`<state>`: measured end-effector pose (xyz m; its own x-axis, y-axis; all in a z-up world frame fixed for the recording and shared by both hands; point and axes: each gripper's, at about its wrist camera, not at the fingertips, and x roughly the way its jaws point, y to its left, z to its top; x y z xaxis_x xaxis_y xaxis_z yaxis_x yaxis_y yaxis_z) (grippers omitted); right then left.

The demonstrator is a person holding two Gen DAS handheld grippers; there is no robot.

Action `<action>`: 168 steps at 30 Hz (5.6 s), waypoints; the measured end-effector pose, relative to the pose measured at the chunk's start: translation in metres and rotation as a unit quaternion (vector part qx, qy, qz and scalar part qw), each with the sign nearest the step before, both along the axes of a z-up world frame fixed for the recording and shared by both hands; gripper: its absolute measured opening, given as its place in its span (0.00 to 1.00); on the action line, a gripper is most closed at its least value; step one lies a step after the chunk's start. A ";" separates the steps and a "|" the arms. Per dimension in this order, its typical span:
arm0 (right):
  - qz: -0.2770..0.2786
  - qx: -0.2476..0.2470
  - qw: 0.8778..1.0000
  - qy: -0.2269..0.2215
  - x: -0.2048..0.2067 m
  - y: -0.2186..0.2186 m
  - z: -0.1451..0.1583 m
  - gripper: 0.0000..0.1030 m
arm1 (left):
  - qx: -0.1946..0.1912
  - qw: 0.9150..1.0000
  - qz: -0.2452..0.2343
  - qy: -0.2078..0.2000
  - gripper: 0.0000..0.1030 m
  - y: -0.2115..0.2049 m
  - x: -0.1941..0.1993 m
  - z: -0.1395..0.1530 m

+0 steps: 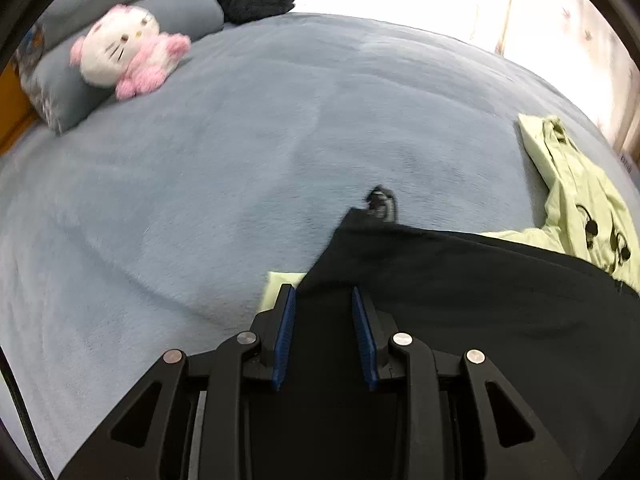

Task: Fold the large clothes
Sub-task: 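Lay the folded hem near the hood and open both tools, then press the folded jacket flat with both tools, then grasp the green hood with both tools and lift it, then lay the green hood over the folded black bundle and open both tools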

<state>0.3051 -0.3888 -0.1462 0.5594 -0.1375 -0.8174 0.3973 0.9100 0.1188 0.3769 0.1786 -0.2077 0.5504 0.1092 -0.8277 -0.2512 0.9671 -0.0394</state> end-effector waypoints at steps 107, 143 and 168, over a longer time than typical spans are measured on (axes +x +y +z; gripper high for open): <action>0.150 0.167 0.973 -0.046 0.222 0.133 -0.006 0.20 | -0.061 0.993 -0.098 0.004 0.73 -0.165 0.178 -0.003; 0.196 0.125 0.972 -0.031 0.269 0.121 0.003 0.04 | -0.078 0.984 -0.154 -0.042 0.01 -0.171 0.189 0.006; 0.234 0.073 0.961 -0.130 -0.032 0.159 0.093 0.08 | -0.064 0.981 -0.181 -0.034 0.01 -0.122 -0.089 0.096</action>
